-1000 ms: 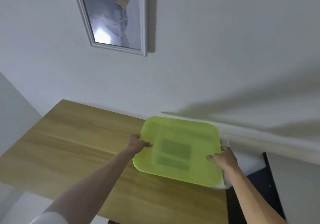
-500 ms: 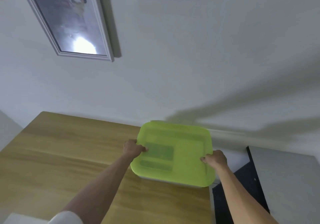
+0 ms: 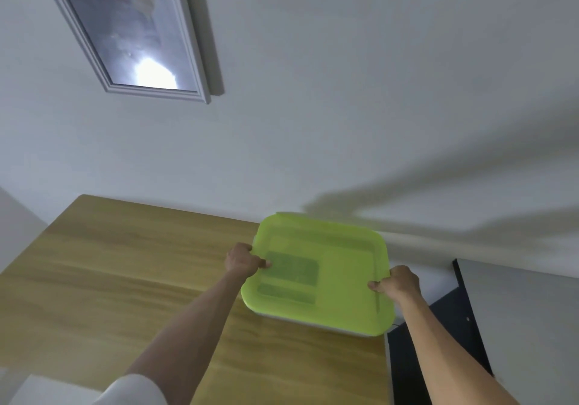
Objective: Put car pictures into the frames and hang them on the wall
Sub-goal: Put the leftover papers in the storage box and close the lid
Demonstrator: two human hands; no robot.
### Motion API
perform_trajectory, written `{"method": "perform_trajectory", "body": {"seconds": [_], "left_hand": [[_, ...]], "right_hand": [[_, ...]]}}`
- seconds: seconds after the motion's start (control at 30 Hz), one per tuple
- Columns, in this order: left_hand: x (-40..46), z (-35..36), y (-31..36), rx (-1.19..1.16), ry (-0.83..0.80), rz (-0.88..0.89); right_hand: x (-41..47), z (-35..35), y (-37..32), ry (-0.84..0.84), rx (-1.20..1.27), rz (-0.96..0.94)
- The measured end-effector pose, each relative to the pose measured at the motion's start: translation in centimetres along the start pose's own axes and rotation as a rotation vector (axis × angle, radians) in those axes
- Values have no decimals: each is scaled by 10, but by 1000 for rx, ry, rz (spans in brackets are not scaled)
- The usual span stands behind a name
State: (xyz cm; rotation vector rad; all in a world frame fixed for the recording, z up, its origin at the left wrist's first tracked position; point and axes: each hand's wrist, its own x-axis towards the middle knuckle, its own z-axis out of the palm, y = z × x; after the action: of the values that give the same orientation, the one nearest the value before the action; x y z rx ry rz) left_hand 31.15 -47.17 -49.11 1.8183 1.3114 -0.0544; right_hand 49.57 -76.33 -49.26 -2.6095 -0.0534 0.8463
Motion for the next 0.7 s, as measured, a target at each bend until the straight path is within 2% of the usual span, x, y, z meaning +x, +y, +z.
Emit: {"method": "perform_trajectory", "body": {"seconds": [0.23,0.33,0.5,0.63,0.7], "left_hand": [[6,-4,3,189,-44,101],[8,-2,-6,285,-53,204],[12,0,-26,354,-84,354],[4,10,-20,558,-167,559],[-3,26,-25,586,-177,579]], "right_hand": [[2,10,11,75,-72,-106],[3,19,18,87,-19,-134],[-17,41,21,113,-167,-218],[-26,67,19,218,-245,-382],[-23,75,22,272,-270,-394]]}}
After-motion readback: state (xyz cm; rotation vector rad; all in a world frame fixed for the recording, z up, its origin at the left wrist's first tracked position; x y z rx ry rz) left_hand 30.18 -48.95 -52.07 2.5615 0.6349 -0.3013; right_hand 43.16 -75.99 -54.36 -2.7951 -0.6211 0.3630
